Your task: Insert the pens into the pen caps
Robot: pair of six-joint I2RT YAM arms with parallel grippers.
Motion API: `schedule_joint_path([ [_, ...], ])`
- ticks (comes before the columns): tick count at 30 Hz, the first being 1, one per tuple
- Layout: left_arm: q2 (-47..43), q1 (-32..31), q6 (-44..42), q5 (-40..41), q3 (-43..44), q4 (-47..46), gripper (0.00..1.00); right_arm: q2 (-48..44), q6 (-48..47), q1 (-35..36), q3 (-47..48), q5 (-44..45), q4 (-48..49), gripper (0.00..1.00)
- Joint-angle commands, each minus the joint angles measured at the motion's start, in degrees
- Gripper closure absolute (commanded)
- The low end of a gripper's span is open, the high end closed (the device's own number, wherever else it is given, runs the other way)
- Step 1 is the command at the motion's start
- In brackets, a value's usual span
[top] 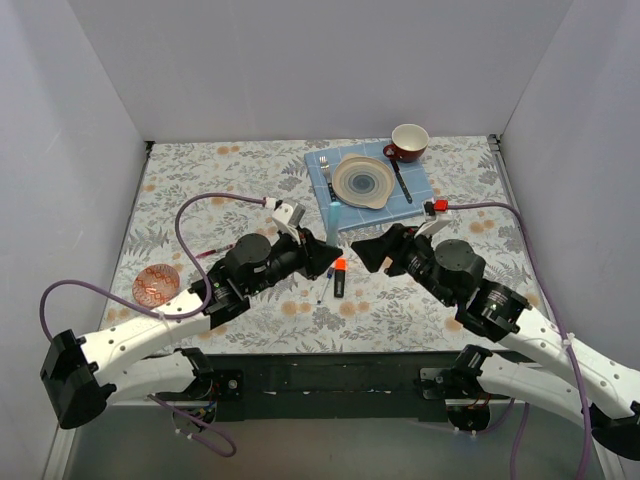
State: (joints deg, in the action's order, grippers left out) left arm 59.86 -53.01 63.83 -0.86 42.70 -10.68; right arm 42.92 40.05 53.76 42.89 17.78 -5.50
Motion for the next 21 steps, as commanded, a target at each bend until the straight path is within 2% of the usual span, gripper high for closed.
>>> schedule_joint_path([
  [1, -3.1, -0.1, 5.1, 5.2, 0.1, 13.3, 1.0, -0.6, -4.3, 0.1, 4.2, 0.8, -3.4, 0.23],
  [5, -2.8, 0.3, 10.7, 8.5, 0.4, 25.0, 1.0, -2.5, -4.6, 0.1, 3.2, 0.7, -3.7, 0.23],
  [8, -1.0, 0.9, 12.6, 8.0, -0.8, 28.8, 1.0, -4.3, -4.6, 0.1, 0.8, 0.1, -2.1, 0.23],
  [21, 23.5, 4.8, 14.4, 4.0, 0.7, 28.2, 1.0, -8.6, -4.6, 0.2, -1.9, 0.5, -3.6, 0.24],
])
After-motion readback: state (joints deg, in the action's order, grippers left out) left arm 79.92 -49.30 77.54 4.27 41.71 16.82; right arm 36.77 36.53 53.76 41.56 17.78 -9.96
